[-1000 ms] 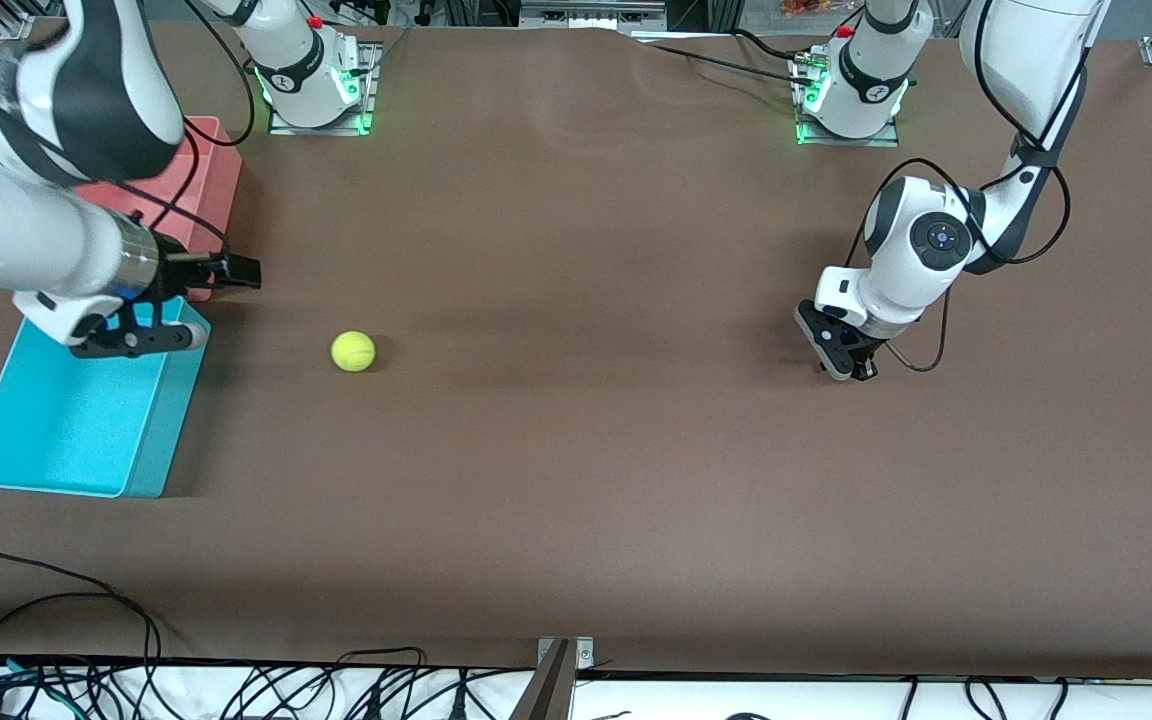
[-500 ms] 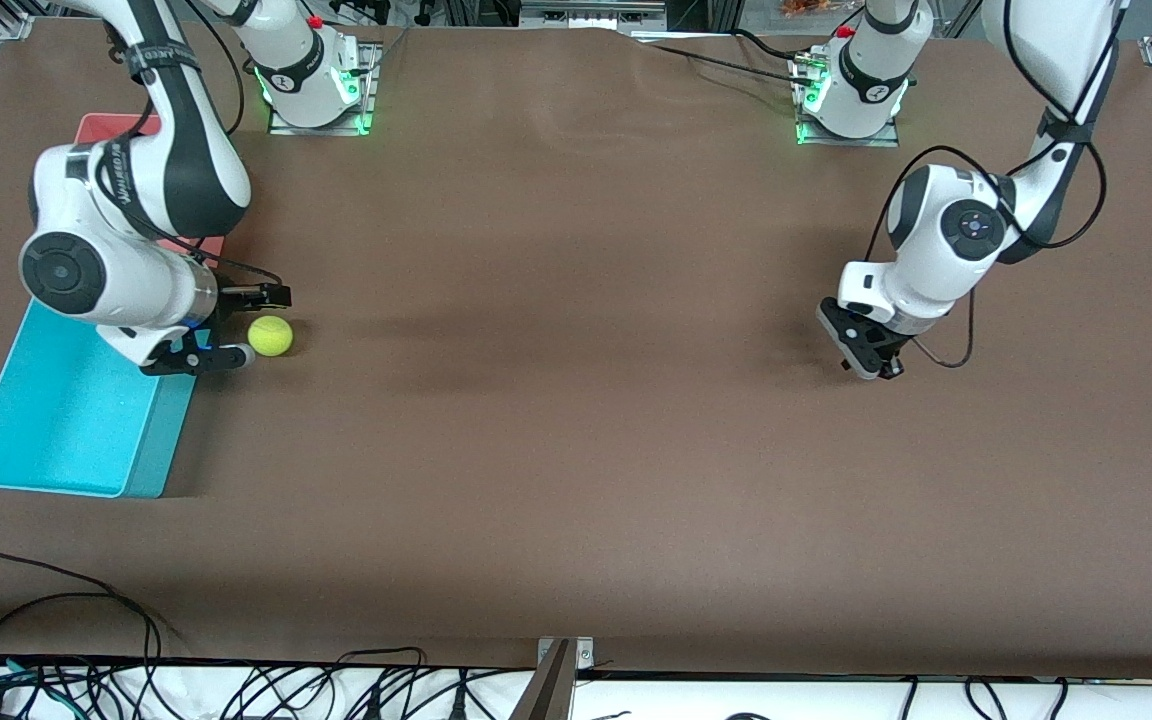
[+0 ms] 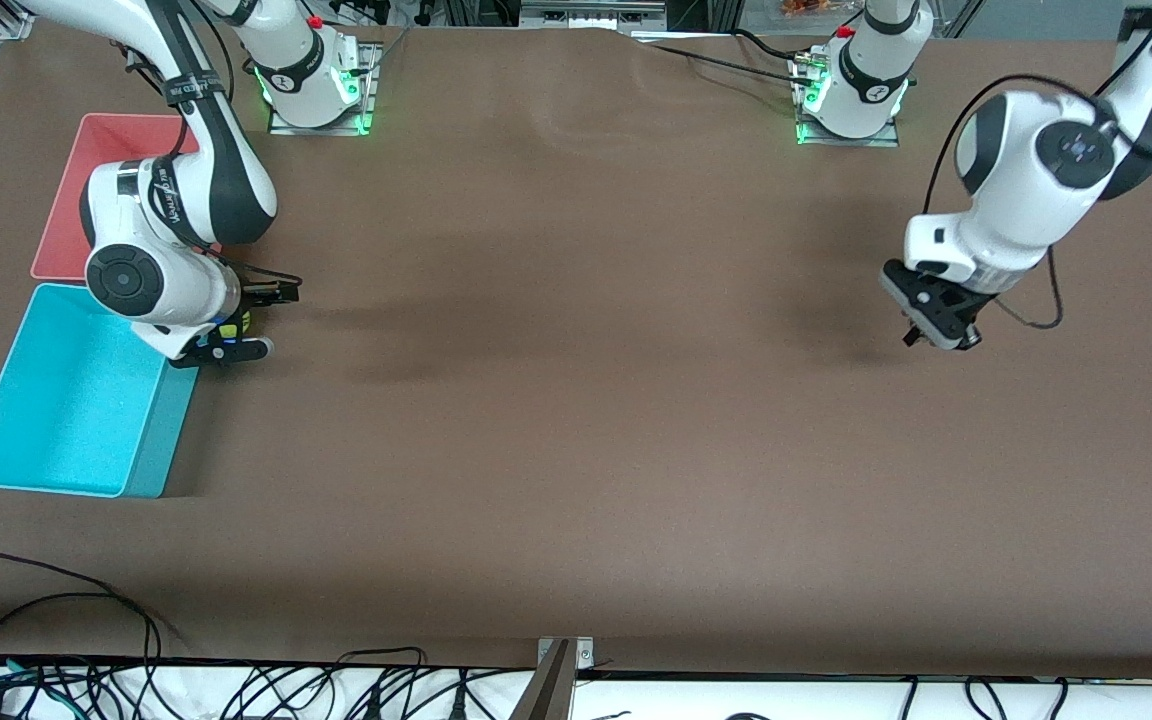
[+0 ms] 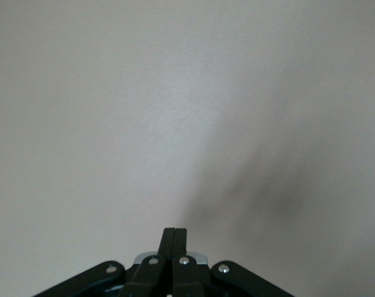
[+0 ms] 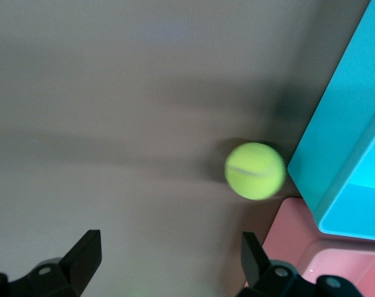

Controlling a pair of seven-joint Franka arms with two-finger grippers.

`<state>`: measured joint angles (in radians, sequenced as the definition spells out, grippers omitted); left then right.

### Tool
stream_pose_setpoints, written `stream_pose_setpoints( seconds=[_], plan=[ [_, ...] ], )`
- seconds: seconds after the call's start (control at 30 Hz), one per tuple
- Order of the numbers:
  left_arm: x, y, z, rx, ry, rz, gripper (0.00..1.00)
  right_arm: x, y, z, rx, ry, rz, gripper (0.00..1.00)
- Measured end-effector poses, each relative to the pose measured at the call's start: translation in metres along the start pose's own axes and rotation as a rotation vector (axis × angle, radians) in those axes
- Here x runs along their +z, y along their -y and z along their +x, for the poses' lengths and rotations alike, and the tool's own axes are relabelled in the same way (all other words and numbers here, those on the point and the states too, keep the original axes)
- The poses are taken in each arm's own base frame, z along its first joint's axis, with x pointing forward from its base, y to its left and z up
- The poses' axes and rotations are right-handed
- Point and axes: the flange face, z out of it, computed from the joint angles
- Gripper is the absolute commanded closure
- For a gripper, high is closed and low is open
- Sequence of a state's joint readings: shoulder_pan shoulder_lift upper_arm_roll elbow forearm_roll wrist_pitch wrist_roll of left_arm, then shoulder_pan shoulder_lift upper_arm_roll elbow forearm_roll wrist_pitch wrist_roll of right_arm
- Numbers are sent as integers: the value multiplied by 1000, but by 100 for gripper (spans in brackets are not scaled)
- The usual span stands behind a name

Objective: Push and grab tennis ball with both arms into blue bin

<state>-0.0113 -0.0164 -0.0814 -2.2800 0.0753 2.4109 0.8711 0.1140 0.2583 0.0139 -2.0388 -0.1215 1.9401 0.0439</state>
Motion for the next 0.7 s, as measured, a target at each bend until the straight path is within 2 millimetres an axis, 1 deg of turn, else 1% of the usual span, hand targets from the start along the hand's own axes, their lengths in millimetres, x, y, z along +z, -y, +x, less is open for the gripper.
stream_pose_setpoints(
  seconds=[0.2, 0.43, 0.57, 0.7],
  plan=[
    [-66, 1, -4, -8, 2, 24, 100, 10, -6, -3, 0, 20, -18, 0],
    [-141, 12, -7, -30, 31, 10, 100, 36, -20, -9, -8, 60, -68, 0],
    [-175, 26, -18, -75, 43, -1, 100, 47, -21, -9, -18, 53, -82, 0],
    [-205, 38, -32, -126, 50, -9, 100, 60, -21, -6, -25, 19, -82, 0]
  ],
)
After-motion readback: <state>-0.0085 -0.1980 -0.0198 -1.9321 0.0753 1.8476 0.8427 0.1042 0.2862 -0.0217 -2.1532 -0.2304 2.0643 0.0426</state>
